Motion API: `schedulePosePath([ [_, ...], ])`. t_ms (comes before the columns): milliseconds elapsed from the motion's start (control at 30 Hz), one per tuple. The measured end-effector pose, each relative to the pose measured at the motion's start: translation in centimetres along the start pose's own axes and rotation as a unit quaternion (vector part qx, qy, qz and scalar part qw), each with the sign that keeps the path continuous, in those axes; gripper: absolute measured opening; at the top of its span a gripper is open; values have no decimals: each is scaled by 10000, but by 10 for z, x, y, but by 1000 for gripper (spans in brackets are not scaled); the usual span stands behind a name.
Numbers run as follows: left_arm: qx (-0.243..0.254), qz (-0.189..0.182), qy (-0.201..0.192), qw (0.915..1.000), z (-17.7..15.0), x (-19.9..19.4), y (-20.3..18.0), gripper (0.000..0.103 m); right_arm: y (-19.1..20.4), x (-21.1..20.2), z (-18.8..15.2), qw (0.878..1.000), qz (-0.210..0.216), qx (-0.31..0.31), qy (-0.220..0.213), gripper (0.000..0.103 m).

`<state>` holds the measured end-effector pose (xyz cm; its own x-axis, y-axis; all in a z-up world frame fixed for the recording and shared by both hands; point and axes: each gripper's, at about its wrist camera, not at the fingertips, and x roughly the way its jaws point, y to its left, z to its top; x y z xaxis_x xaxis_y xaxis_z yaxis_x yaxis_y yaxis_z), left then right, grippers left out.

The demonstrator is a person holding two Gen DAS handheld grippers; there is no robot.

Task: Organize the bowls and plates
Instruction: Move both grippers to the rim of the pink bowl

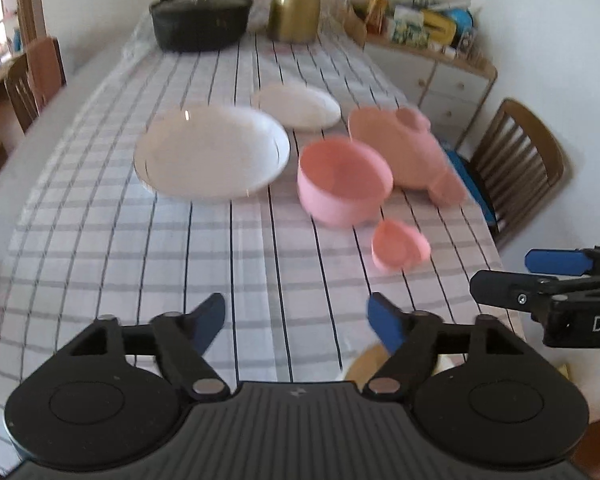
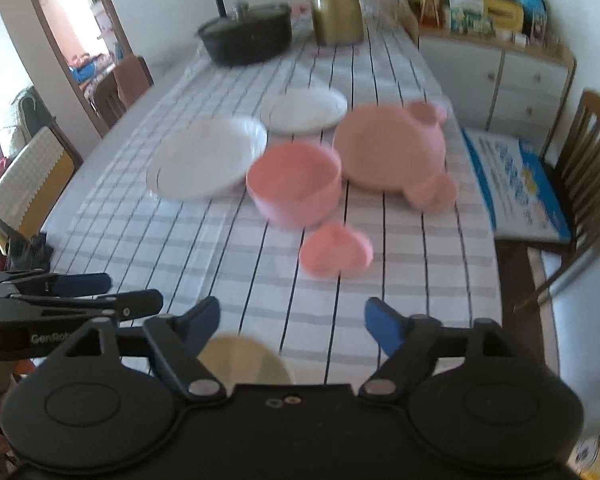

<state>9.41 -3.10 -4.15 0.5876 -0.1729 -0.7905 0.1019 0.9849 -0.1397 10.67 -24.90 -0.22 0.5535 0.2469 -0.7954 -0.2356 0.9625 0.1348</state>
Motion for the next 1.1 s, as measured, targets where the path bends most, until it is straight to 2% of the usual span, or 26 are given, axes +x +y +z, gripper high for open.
schedulePosePath([
  [133, -56, -36, -101, 9999, 14, 4, -3, 80, -7, 2, 16, 9998, 14, -42, -181, 99],
  [233, -104, -30, -65, 9999, 24, 11, -4, 80, -13, 8, 30, 9998, 86, 60, -159, 100],
  [433, -116, 135, -195, 9997, 46, 24, -8, 80, -25, 19, 60, 9997, 112, 96, -195, 100],
  [633, -293, 113, -37, 9995, 68, 49, -7, 80, -39, 42, 82, 9998, 75, 205, -17, 100],
  [867, -384, 250, 165, 9988, 86, 82, -9, 80, -57, 76, 99, 9984, 91, 503, 259, 94],
  [933, -394, 475, 154, 9980, 89, 90, -11, 80, -61, 87, 102, 9976, 91, 593, 339, 94],
  [1033, -368, 602, 196, 9973, 93, 102, -12, 80, -66, 101, 106, 9964, 112, 683, 482, 89],
  [1100, -479, 525, 276, 9971, 96, 109, -9, 80, -69, 109, 108, 9958, 128, 719, 554, 86],
])
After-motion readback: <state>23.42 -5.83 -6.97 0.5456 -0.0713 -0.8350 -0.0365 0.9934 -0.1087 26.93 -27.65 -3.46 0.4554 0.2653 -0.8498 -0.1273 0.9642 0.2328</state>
